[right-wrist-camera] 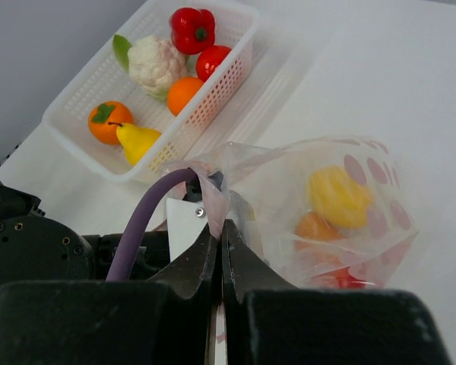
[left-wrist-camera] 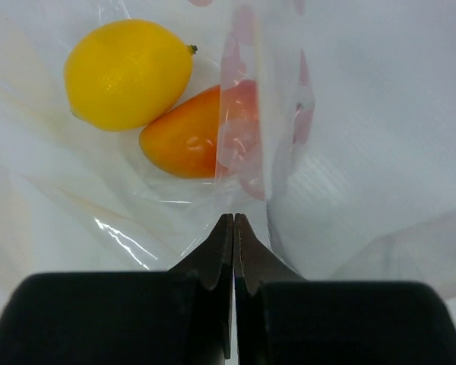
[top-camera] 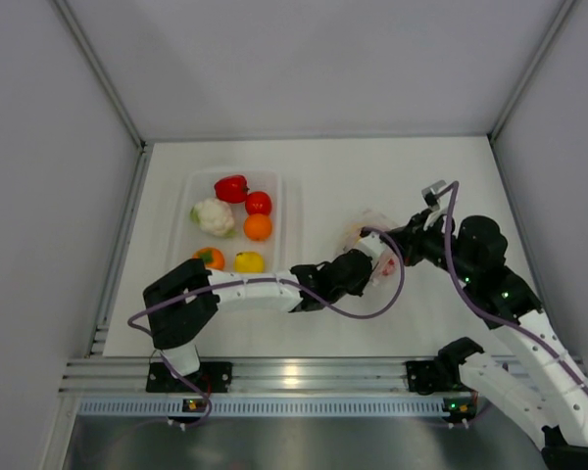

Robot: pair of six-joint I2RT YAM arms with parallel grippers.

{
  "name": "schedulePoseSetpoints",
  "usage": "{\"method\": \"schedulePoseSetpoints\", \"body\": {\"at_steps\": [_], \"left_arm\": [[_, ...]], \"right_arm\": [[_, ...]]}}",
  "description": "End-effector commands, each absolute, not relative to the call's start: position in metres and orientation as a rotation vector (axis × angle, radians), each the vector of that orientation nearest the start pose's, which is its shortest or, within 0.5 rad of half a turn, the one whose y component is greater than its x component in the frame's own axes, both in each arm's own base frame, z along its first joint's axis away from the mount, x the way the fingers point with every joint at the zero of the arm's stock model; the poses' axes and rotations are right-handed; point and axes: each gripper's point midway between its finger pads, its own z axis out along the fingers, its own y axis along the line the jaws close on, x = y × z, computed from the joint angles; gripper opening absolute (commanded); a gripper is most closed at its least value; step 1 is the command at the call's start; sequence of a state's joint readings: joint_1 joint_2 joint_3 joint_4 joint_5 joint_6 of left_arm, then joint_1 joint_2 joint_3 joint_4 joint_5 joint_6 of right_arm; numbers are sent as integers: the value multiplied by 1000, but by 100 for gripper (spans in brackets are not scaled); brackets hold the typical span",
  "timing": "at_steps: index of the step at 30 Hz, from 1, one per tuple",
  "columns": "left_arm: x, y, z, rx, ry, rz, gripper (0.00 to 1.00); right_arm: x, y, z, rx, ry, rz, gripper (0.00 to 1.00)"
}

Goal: Open the zip-top bag and remove the fake food
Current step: Pick up the fake fruit from the zipper food storage bag.

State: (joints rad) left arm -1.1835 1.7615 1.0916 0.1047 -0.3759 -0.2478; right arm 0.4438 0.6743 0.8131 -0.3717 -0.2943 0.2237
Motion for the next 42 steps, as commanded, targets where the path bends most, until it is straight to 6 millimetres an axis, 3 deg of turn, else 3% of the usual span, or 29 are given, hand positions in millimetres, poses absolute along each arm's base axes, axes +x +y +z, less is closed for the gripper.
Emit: {"method": "schedulePoseSetpoints", "body": {"at_steps": [1, 5, 12, 18, 24, 27, 29, 33, 37, 42], "left_arm": [[275, -382, 99, 441, 2134, -318, 0], [287, -370, 106, 318, 2195, -307, 0], [305, -355, 151, 137, 2173, -361, 3], [311, -339, 183, 97, 2140, -320, 3], [301, -296, 206, -1, 2095, -247, 1], [293, -273, 221, -103, 2041, -266, 11], [288, -270, 201, -69, 2080, -252, 17], [274, -280, 162, -33, 2194, -293, 22], [262, -298, 149, 53, 2227, -306, 3], [260, -311, 145, 66, 2243, -320, 0]], "right_arm": [[211, 175, 308, -407, 1714, 807, 0], [205, 189, 312, -408, 1719, 929, 0], [200, 199, 330, -390, 1709, 1034, 0], [199, 203, 352, -330, 1683, 1109, 0], [185, 215, 365, -319, 1596, 1287, 0], [182, 216, 351, -413, 1583, 1244, 0], [192, 210, 325, -382, 1685, 1161, 0], [188, 213, 305, -410, 1749, 1180, 0], [188, 215, 291, -421, 1787, 1169, 0], [202, 209, 280, -333, 1831, 1075, 6]]}}
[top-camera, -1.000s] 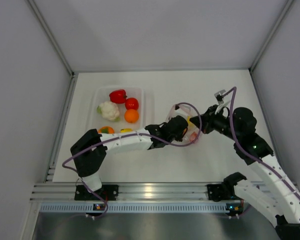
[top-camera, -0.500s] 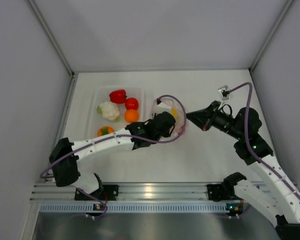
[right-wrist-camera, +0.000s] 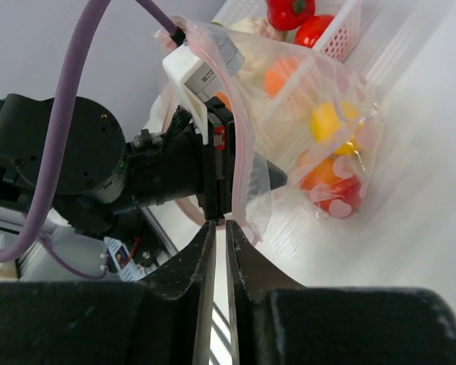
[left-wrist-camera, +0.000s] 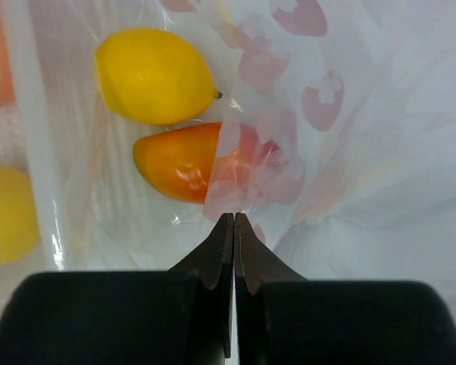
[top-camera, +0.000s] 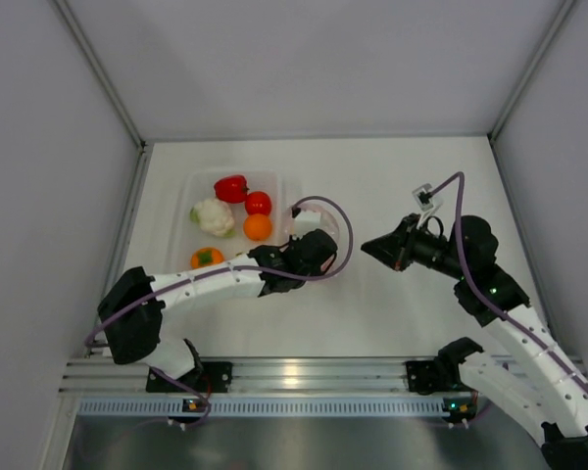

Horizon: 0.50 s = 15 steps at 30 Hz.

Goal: Open the zip-top bag and remove the fake food
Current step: Pick up the fake fruit from the zipper food storage bag.

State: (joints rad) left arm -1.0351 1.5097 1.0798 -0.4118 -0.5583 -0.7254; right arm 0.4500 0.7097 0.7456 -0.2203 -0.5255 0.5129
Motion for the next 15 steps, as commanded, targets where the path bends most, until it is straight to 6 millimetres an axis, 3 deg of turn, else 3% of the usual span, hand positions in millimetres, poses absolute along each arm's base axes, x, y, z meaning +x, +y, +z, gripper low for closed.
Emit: {"method": "schedulePoseSetpoints", "body": {"at_steps": [1, 4, 6, 15], "left_arm": [[259, -314, 146, 67, 2245, -337, 0], [259, -323, 150, 71, 2244, -375, 0], [260, -328, 153, 65, 2241, -395, 0], [255, -340, 167, 69, 2224, -452, 0]], "right_arm": [[205, 209, 278, -320, 1836, 1065, 13], [207, 218, 277, -356, 1805, 1071, 22], [212, 224, 272, -362, 1807, 1029, 33], [234, 255, 260, -371, 1821, 927, 43]]}}
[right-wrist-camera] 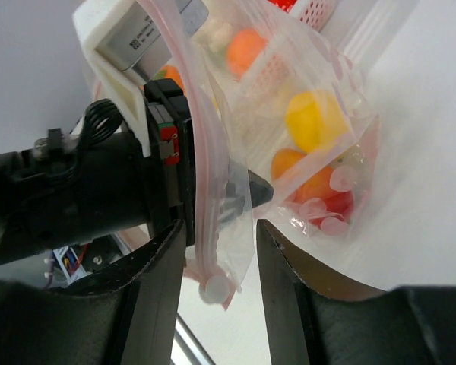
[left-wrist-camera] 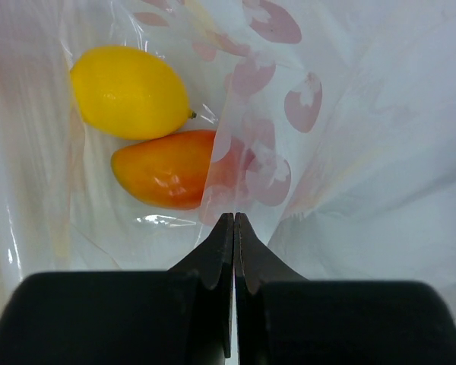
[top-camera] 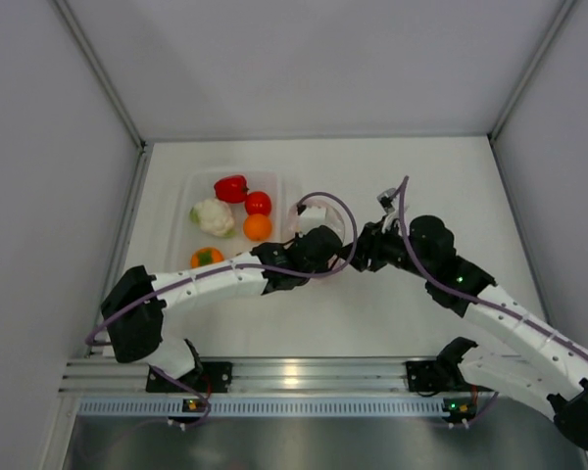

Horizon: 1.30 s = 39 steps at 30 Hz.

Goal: Open the zip-top bag and remove the fake food
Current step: Pick up the fake fruit from the zipper food storage bag.

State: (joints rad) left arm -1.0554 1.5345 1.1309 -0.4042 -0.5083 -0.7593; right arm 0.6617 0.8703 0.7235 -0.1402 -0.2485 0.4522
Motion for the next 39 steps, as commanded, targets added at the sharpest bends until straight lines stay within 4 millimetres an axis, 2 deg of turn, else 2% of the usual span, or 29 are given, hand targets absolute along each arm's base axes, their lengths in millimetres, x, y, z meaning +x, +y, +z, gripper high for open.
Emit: {"method": "schedulePoseSetpoints", "body": {"at_steps": [1, 4, 6, 11, 12, 13, 14, 17, 18, 20, 21, 22, 24, 26, 28, 31, 32, 35, 36, 37, 39], "left_arm": [[253, -343, 170, 73, 2221, -463, 0], [249, -347, 175, 83, 2214, -485, 0], [246, -350, 179, 93, 2207, -494, 0], [244, -349, 180, 94, 2206, -504, 0], [243, -349, 180, 95, 2205, -506, 0], [244, -348, 181, 91, 2199, -499, 0], [246, -346, 182, 89, 2194, -486, 0], [255, -335, 186, 62, 2151, -413, 0], [258, -330, 184, 53, 2141, -381, 6], [265, -321, 182, 25, 2124, -332, 8], [271, -317, 180, 4, 2126, -317, 8], [276, -314, 175, -7, 2133, -298, 8], [286, -307, 174, -46, 2120, -262, 9], [291, -310, 172, -55, 2116, -244, 15], [294, -314, 169, -58, 2120, -239, 25], [295, -324, 169, -52, 2132, -266, 33], [295, -328, 171, -50, 2134, -280, 37], [290, -341, 164, -20, 2177, -336, 47], [288, -346, 163, -11, 2191, -359, 51], [283, -354, 154, 13, 2223, -382, 52], [280, -364, 147, 36, 2237, -411, 54]], "right_arm": [[237, 258, 262, -374, 1816, 921, 43], [245, 265, 255, -351, 1834, 886, 44], [258, 258, 246, -287, 1856, 798, 40], [263, 264, 244, -280, 1839, 796, 27], [263, 267, 244, -287, 1836, 804, 22], [262, 269, 245, -291, 1834, 806, 4], [263, 270, 246, -292, 1836, 802, 0], [265, 254, 242, -247, 1879, 668, 0], [268, 238, 242, -206, 1903, 554, 0], [256, 235, 241, -225, 1933, 486, 0], [256, 231, 249, -194, 1933, 446, 0], [245, 229, 240, -236, 1981, 405, 0], [238, 227, 241, -239, 2003, 370, 0], [224, 230, 235, -288, 2039, 370, 0], [211, 237, 239, -328, 2041, 419, 0], [193, 246, 252, -378, 2013, 516, 0], [189, 246, 261, -378, 1986, 556, 0], [182, 242, 277, -378, 1939, 603, 0], [183, 240, 277, -372, 1930, 596, 0], [184, 237, 277, -362, 1927, 584, 0], [187, 229, 266, -339, 1946, 529, 0]]}}
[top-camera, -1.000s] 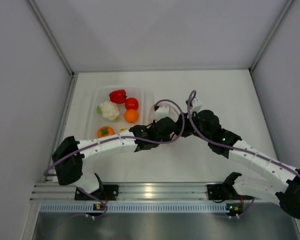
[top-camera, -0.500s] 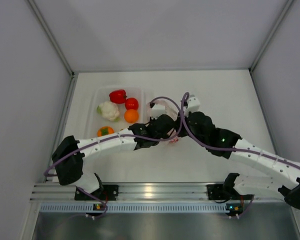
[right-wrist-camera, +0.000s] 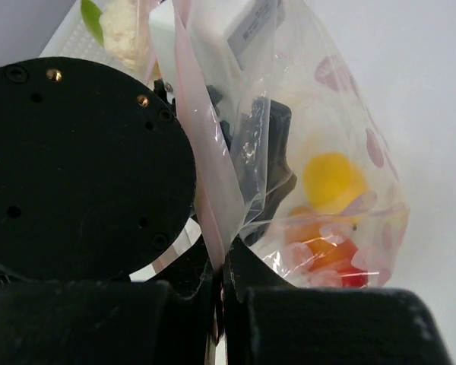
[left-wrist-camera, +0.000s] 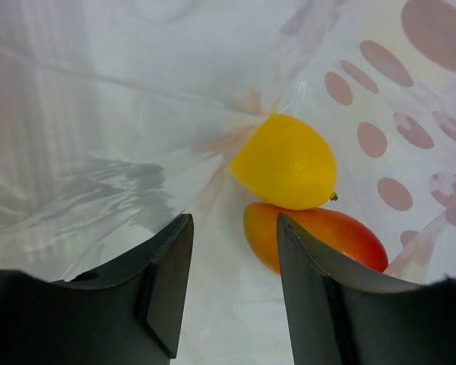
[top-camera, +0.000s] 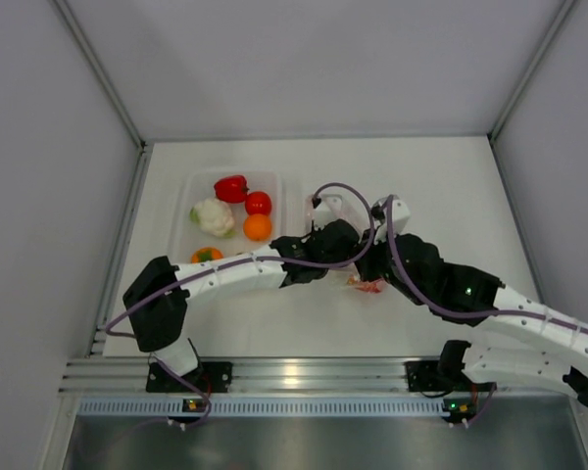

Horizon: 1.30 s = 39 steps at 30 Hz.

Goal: Open the zip-top bag and remove the fake food
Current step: Pick up the fake fruit from the zipper food storage bag.

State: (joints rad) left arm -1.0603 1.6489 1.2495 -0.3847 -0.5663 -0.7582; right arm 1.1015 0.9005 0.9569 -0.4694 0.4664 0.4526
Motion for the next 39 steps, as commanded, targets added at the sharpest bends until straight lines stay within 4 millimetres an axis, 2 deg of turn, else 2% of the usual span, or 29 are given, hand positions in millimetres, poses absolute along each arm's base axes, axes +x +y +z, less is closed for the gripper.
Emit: {"method": "schedulePoseSetpoints", "body": {"at_steps": [1, 4, 5, 6, 8, 9, 11, 13, 17, 21, 28, 33, 39], "left_arm": [[278, -372, 137, 58, 2262, -433, 53], [272, -384, 121, 94, 2296, -469, 53], [269, -394, 120, 109, 2303, -524, 53], [267, -398, 113, 122, 2319, -534, 53], [263, -408, 108, 152, 2341, -582, 53], [262, -413, 100, 162, 2353, -587, 53], [263, -422, 98, 172, 2362, -609, 54], [263, -430, 88, 181, 2385, -623, 57], [266, -446, 94, 200, 2369, -650, 61], [269, -454, 87, 227, 2369, -634, 66], [265, -469, 60, 279, 2427, -648, 72], [262, -482, 46, 269, 2474, -697, 77], [263, -490, 38, 128, 2501, -746, 81]], "right_arm": [[188, 227, 260, -328, 1955, 517, 0], [187, 219, 242, -270, 1971, 509, 0], [189, 213, 241, -238, 1964, 500, 0], [188, 209, 230, -217, 1983, 488, 0], [186, 202, 217, -184, 1998, 482, 0], [187, 199, 213, -174, 2006, 476, 0], [186, 191, 202, -145, 2022, 457, 0], [188, 183, 196, -115, 2033, 435, 0], [188, 172, 190, -89, 2035, 422, 0], [189, 164, 191, -69, 2032, 412, 0], [184, 165, 196, -72, 2006, 497, 0], [179, 170, 183, -84, 2027, 542, 0], [176, 179, 171, -78, 2033, 610, 0]]}}
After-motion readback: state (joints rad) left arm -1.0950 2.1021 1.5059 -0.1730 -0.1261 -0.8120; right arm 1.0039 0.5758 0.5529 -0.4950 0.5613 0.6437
